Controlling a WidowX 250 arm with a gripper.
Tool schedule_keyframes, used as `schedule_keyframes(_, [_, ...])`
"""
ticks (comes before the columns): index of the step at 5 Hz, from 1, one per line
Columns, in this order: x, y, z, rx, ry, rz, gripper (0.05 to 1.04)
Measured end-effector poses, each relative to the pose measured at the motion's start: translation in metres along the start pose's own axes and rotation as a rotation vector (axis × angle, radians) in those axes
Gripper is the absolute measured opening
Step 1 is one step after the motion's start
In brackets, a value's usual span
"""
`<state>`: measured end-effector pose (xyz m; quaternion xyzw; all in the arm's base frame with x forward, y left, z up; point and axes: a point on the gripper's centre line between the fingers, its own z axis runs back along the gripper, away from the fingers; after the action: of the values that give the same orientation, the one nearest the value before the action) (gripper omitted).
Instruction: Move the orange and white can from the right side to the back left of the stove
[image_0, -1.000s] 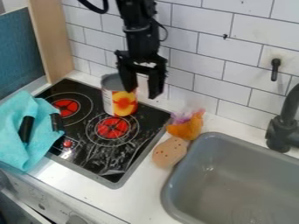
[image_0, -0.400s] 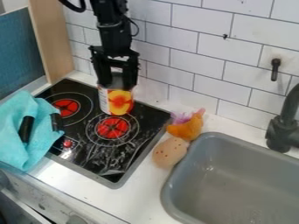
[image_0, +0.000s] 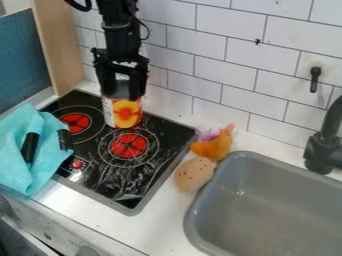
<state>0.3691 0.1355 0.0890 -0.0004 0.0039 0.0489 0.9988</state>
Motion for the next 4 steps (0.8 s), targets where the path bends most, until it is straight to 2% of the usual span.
schedule_keyframes(1, [-0.001,0.019,0.007,0.121,0.017,0.042,1.0])
schedule_keyframes(2, [-0.002,0.022,0.009,0.136,0.02,0.047,1.0])
schedule_keyframes(3, [-0.007,0.01,0.036,0.087,-0.061,0.024,1.0])
schedule_keyframes(4, [-0.035,-0.012,0.056,0.002,-0.078,-0.045,1.0])
